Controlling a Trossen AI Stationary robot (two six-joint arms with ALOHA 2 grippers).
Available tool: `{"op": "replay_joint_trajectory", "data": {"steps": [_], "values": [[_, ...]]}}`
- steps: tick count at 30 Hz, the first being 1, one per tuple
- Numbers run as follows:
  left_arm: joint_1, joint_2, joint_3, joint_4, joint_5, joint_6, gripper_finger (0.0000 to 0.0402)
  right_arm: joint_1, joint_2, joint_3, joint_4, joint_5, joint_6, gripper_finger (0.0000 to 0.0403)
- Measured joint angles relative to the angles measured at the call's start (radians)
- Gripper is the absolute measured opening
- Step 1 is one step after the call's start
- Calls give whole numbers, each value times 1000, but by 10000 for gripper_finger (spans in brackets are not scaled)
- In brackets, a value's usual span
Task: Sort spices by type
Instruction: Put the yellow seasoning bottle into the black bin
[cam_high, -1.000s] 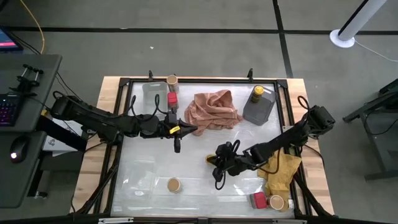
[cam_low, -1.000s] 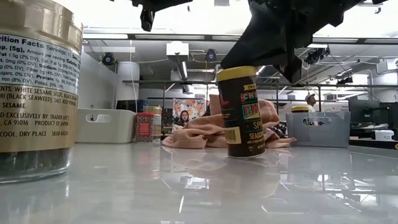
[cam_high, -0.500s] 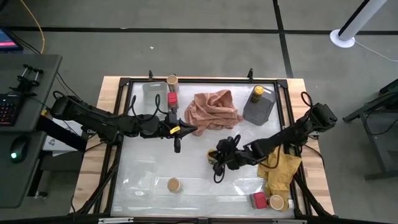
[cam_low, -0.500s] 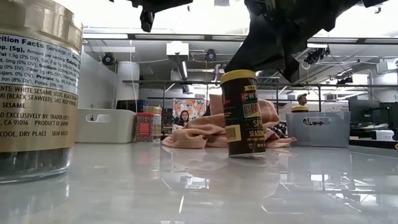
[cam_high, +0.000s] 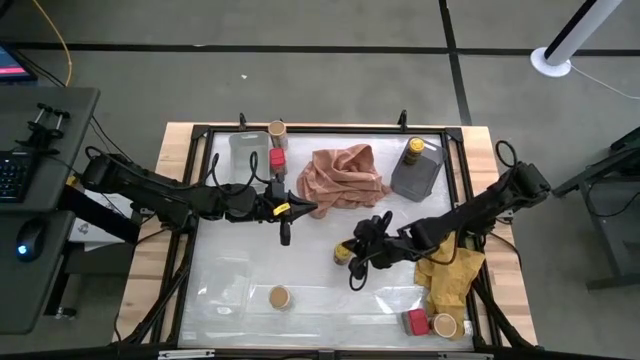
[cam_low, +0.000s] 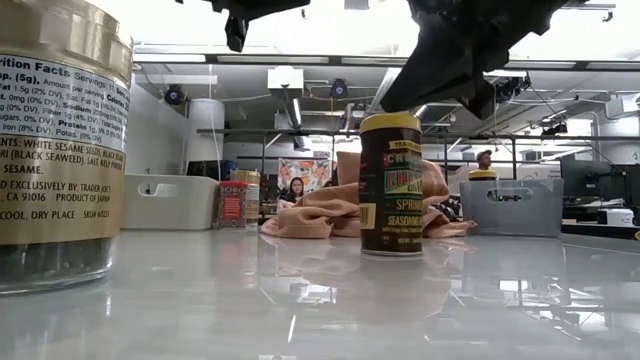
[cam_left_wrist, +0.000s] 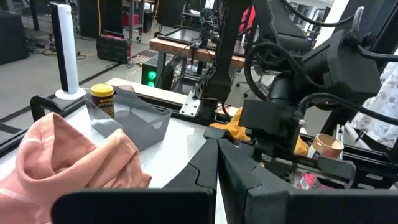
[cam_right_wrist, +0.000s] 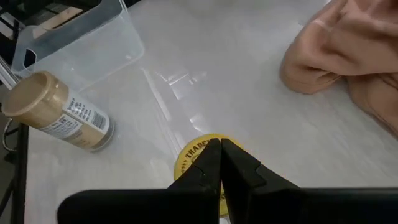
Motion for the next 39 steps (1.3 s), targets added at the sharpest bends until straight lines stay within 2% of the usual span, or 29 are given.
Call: {"op": "replay_joint_trajectory", "data": {"steps": [6, 10, 13, 16, 21, 24, 28, 30, 33, 36, 39], "values": [[0, -17, 0, -6, 0, 0, 0, 0, -71, 0, 5, -17, -19, 0], [0, -104, 6, 10, 0, 24, 0, -2, -155, 2, 7, -32, -60, 7], [0, -179, 9, 0, -1, 73, 0, -11, -199, 3, 17, -69, -138, 27], [0, -240, 9, -19, -30, 96, 0, -27, -209, 3, 43, -166, -200, 75], [-4, -290, 8, -101, -45, 44, 0, -26, -199, 3, -27, -272, -214, 200], [-17, -291, 8, -136, -45, 27, 0, -10, -201, 3, -134, -321, -166, 265], [-29, -270, 8, -149, -45, 26, 0, 43, -201, 3, -282, -362, -42, 312], [-29, -259, 8, -149, -44, 20, 0, 87, -190, 3, -329, -343, -3, 322], [-28, -248, 8, -151, -45, 2, 0, 149, -147, 3, -348, -228, 29, 327], [-29, -248, 8, -152, -44, -11, 0, 181, -78, 3, -303, -67, 66, 327], [-29, -248, 8, -153, -44, -35, 0, 180, 17, 3, -226, 6, 83, 327]]}}
